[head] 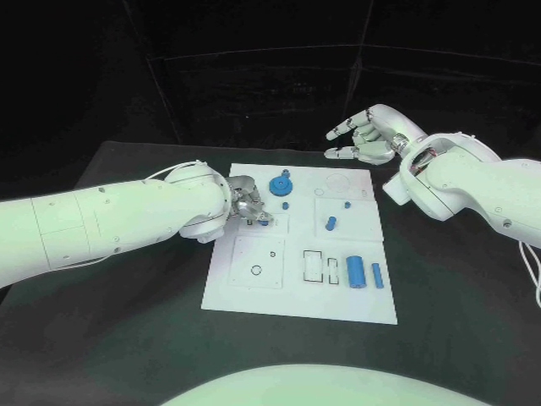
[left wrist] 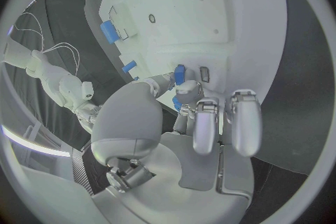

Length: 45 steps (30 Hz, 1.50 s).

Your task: Assemble the parts on the task board

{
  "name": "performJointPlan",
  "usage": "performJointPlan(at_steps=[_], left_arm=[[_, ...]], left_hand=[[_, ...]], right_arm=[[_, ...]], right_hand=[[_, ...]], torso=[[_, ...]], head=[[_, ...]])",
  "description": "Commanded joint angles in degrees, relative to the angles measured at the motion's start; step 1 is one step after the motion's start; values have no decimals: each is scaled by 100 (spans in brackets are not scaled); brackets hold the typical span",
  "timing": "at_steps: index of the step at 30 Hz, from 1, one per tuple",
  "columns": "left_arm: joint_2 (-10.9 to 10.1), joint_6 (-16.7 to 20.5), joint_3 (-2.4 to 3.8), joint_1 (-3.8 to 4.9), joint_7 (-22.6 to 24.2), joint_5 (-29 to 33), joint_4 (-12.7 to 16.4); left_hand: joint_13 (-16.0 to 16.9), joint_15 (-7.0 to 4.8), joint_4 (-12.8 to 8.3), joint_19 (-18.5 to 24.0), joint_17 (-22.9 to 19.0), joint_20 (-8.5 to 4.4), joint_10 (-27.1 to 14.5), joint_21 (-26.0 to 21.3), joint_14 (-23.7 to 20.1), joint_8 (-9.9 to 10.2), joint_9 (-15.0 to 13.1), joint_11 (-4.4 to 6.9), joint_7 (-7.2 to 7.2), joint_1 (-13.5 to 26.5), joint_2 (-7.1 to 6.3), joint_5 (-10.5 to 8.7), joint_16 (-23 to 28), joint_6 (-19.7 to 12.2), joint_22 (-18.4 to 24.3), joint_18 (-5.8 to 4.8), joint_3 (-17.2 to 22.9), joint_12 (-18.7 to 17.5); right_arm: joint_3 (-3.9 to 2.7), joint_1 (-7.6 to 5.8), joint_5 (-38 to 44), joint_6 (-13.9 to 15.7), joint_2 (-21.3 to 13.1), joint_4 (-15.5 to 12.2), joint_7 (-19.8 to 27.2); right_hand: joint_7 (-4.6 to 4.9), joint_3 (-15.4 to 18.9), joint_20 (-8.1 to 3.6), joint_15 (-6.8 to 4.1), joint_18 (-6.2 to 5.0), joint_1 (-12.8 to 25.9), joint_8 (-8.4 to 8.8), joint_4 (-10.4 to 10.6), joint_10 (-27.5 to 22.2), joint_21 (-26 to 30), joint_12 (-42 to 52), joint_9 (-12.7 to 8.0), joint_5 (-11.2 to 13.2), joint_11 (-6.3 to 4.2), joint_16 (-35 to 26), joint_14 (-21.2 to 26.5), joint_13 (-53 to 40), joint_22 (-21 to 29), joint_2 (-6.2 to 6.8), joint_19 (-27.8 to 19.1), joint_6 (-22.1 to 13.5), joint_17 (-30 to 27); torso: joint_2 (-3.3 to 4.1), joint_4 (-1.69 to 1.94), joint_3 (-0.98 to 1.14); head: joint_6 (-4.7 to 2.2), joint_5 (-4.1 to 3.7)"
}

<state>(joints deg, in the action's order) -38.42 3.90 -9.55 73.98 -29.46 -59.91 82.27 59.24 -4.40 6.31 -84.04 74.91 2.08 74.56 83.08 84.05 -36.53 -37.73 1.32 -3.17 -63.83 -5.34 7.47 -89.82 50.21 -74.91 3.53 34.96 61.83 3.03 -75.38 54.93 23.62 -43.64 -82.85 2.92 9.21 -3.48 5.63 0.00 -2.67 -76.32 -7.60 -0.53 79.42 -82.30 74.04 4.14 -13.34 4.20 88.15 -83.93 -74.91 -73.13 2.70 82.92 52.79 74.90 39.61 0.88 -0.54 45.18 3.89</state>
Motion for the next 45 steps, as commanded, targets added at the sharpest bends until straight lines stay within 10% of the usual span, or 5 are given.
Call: performJointPlan(at_steps=[1,45], left_arm=[[40,-259,-14,-17,-36,48,-3],[180,-139,-12,0,-49,51,-164]], left_hand=[[18,-38,53,-138,1509,-46,28,37,595,-35,9,16,65,109,5,-7,-18,107,-435,-119,-112,46],[93,-76,577,-199,1509,-90,125,95,595,-106,40,56,112,680,-15,-33,-18,300,-563,-145,-1203,190]], right_arm=[[-4,-11,-11,-21,9,-2,16],[-4,-10,-11,-13,27,10,25]], right_hand=[[-9,32,0,-37,-72,-5,-28,11,-34,24,-22,-7,-38,-17,-35,-515,-84,2,-43,-21,-44,1176],[-8,47,0,-36,-75,7,-36,20,-42,34,-33,-7,-45,-16,-42,-512,-73,18,-53,-27,-44,1166]], torso=[[1,3,1],[-2,6,-4]], head=[[7,-3],[23,-40]])
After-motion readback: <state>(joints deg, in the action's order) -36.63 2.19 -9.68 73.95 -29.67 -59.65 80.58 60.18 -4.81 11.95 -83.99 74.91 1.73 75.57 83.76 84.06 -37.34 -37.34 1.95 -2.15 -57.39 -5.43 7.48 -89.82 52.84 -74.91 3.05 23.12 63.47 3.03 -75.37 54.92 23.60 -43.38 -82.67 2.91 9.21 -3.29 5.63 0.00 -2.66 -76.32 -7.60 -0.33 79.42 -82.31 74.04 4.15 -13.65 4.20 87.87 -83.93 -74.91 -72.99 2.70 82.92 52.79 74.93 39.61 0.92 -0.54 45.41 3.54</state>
